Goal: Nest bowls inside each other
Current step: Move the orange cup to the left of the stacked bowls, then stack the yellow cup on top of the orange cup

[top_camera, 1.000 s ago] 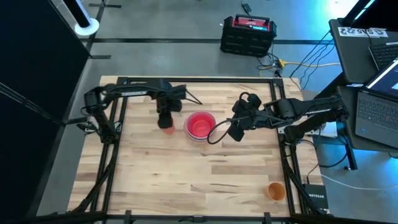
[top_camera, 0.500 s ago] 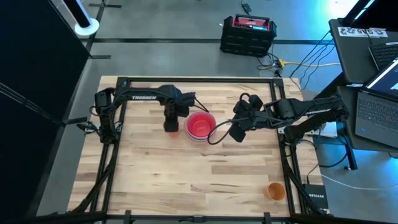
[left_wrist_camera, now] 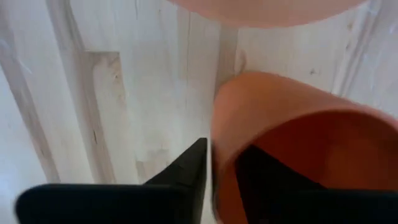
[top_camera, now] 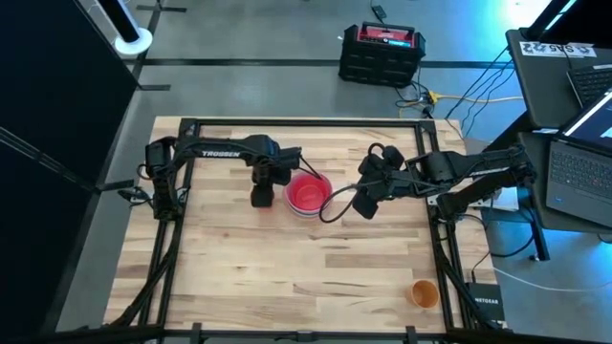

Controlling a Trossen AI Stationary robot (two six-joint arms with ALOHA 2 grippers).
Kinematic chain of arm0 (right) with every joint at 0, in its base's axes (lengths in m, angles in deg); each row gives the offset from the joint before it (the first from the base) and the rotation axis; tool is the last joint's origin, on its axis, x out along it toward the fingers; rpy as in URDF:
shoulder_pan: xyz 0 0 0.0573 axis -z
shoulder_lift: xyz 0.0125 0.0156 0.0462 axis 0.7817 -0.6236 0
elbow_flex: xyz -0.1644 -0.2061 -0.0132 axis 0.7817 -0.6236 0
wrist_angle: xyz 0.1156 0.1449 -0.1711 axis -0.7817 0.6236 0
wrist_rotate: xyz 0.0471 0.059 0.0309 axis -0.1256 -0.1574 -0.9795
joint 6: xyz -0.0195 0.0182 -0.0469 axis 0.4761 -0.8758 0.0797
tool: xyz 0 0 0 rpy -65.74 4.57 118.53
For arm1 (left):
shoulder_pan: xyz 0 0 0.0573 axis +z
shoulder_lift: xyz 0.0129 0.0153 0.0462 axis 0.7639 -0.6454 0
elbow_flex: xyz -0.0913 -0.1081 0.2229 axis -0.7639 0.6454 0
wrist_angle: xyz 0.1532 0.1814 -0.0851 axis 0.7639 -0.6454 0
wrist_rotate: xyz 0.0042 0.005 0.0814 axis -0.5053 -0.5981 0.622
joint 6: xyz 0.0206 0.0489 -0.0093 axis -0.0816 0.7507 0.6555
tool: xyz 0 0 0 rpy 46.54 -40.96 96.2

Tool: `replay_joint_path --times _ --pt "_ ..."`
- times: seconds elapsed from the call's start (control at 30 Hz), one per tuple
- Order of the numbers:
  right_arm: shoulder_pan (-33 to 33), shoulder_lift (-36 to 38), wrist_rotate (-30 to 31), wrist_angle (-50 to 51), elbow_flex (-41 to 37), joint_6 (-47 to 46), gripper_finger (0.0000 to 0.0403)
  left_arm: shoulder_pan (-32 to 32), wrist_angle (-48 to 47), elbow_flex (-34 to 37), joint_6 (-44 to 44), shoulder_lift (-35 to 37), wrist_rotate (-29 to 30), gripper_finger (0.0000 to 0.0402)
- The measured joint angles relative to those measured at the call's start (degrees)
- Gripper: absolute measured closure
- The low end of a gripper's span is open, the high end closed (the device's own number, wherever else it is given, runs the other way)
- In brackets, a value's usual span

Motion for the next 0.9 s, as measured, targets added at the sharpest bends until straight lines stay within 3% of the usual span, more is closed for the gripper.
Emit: replay_joint_path --times 0.67,0.9 --pt "-11.0 0.2 -13.3 12.1 -3.7 -8.0 0.0210 -6.4 -17.8 -22.6 -9.3 11.8 4.1 0.0267" --pt "-33.6 0.2 -14.3 10.8 -11.5 -27.3 0.0210 -7.6 -18.9 -23.3 -14.2 20.5 4.6 0.0267"
